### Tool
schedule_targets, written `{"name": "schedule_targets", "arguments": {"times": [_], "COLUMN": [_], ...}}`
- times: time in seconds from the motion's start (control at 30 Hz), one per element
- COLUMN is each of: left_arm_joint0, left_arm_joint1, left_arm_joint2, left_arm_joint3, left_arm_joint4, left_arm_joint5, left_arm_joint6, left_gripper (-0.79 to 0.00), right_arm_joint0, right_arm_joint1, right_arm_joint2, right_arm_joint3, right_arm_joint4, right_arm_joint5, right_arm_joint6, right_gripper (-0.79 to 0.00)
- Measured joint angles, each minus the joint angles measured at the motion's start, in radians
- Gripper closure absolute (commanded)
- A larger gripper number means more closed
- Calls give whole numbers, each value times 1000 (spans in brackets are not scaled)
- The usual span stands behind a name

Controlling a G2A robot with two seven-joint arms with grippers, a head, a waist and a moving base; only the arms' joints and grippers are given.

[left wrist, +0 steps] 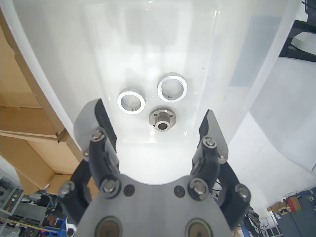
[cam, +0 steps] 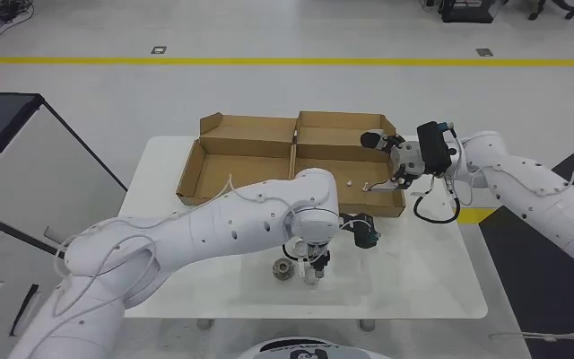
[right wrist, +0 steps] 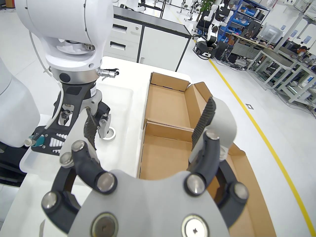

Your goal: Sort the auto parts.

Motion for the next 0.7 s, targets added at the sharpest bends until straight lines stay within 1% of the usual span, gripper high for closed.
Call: {"name": "schedule_targets", "arguments": {"times": [0.07, 0.13, 0.17, 0.2, 0.23, 0.33, 0.37, 0.4, 0.47, 0.5, 0.53, 0.6, 0.7], "left_arm_joint0": [12, 24, 29, 34, 40, 57, 62, 66, 73, 76, 78, 84, 97], "left_arm_joint1": [-7, -11, -12, -13, -14, -15, -15, -15, -14, -13, -13, -11, -10], "left_arm_joint2": [0, 0, 0, 0, 0, 0, 0, 0, 0, 0, 0, 0, 0], "left_arm_joint3": [9, 18, 21, 23, 25, 28, 29, 29, 30, 30, 30, 30, 28], "left_arm_joint4": [16, 34, 42, 50, 60, 82, 87, 91, 101, 103, 105, 110, 119], "left_arm_joint5": [-5, -11, -14, -17, -20, -29, -31, -33, -32, -32, -33, -33, -27], "left_arm_joint6": [5, 10, 13, 16, 20, 28, 31, 32, 32, 32, 33, 33, 27], "left_gripper": [-686, -646, -603, -536, -523, -539, -582, -591, -573, -536, -523, -511, -533], "right_arm_joint0": [0, 0, 0, 0, 0, 0, 0, 0, 0, 0, 0, 0, 0], "right_arm_joint1": [0, 0, 0, 0, 0, 0, 0, 0, 0, 0, 0, 0, 0], "right_arm_joint2": [0, 0, 0, 0, 0, 0, 0, 0, 0, 0, 0, 0, 0], "right_arm_joint3": [0, 0, 0, 0, 0, 0, 0, 0, 0, 0, 0, 0, 0], "right_arm_joint4": [0, 0, 0, 0, 0, 0, 0, 0, 0, 0, 0, 0, 0], "right_arm_joint5": [0, 0, 0, 0, 0, 0, 0, 0, 0, 0, 0, 0, 0], "right_arm_joint6": [0, 0, 0, 0, 0, 0, 0, 0, 0, 0, 0, 0, 0], "right_gripper": [-785, -785, -785, -785, -785, -785, -785, -785, -785, -785, -785, -785, -785]}}
